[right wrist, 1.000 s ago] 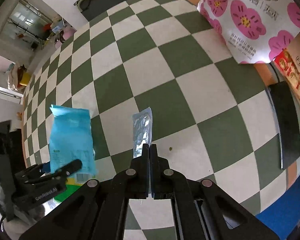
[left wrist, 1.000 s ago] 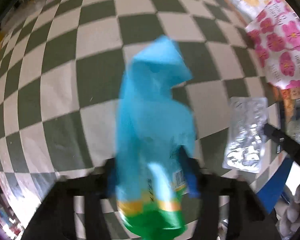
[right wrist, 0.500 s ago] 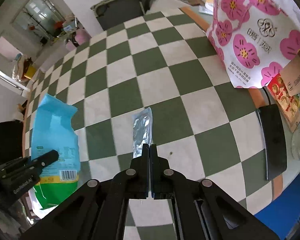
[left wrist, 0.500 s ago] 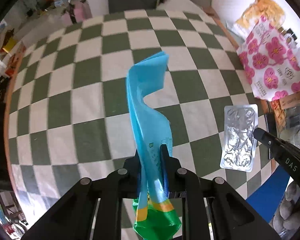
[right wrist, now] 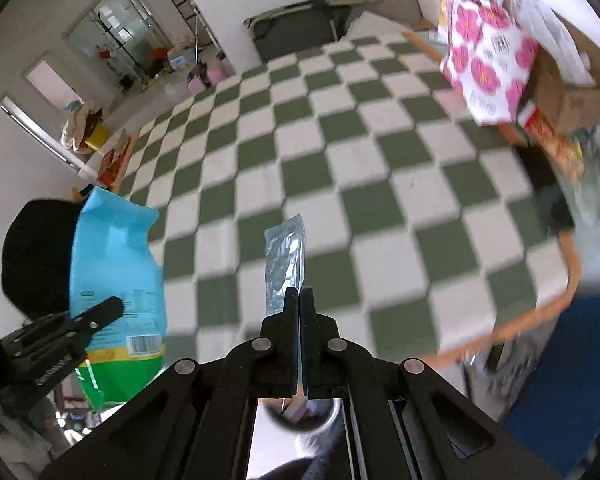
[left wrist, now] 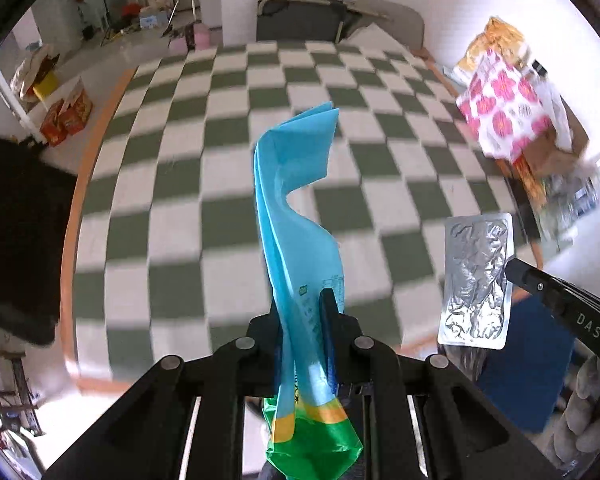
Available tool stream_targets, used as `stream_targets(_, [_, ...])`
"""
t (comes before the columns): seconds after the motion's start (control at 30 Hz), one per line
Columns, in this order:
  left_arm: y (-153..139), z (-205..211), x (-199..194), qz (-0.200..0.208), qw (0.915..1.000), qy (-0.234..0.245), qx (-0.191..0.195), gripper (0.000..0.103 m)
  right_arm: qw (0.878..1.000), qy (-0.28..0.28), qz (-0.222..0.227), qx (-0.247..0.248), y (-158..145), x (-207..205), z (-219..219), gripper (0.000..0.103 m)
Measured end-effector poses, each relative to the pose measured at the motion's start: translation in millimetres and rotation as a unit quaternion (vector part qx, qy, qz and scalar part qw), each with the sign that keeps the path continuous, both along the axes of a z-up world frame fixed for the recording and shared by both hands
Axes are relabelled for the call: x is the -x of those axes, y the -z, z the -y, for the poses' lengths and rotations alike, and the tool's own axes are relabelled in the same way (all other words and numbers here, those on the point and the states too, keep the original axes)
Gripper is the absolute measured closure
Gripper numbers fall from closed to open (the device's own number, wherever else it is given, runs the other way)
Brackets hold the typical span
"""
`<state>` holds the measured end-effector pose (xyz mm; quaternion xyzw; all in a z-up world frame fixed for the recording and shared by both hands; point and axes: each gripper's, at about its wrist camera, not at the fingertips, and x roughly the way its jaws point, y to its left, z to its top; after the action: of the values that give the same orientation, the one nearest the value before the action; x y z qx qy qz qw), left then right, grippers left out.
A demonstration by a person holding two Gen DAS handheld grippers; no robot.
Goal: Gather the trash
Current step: 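Carry both items over the trash bin and open both tools to drop them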
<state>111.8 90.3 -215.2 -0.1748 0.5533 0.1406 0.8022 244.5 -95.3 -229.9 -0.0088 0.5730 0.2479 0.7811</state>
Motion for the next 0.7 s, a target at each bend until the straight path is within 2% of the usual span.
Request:
stream_targets(0.07, [11.9,4.7,29.1,-0.015,0.9999,-0.001,0.007,0.09,1.0,-0.003,-0.028,-0.003,9.1,44.5,3.7,0.103])
stream_targets(0.2, [50.2,13.9,85.8,-0.05,0.9977,-0.017,0.042,0.09,0.997,-0.02,-0.067,0.015,37.6,107.5,10.7,0.103])
stream_targets(0.33, [113.2,24.0,126.0,-0.088,0.9931,-0.035,0.07,0.086,0.992,-0.03,-0.113,0.039,95.2,156.6,20.9,0.103])
stream_targets(0.43, [190.1,24.3,146.4,-0.126,0.9853,-0.059,0.099,0.084,0.987,-0.036,-0.141,0.061,162.4,180.9,24.6,0.103])
stream_targets(0.47, [228.5,22.3,152.0,-0.145,0.9802,-0.073,0.114,0.085,0.986,-0.037,-0.149,0.069,191.9,186.5,25.2,0.103])
stream_targets(0.53, [286.7,19.0,157.5,-0.166,0.973,-0.091,0.132,0.085,0.983,-0.037,-0.165,0.078,241.7,190.5,25.1,0.103])
stream_targets(0.6, [334.3,16.6,158.3,-0.18,0.9685,-0.103,0.137,0.084,0.979,-0.039,-0.18,0.085,304.4,191.6,23.7,0.103])
stream_targets(0.63, [354.6,16.6,158.6,-0.186,0.9666,-0.108,0.14,0.084,0.978,-0.04,-0.185,0.085,323.2,190.2,22.8,0.103])
stream_targets(0.7, [402.1,15.4,157.3,-0.191,0.963,-0.122,0.146,0.084,0.976,-0.048,-0.191,0.088,380.5,188.9,18.4,0.103])
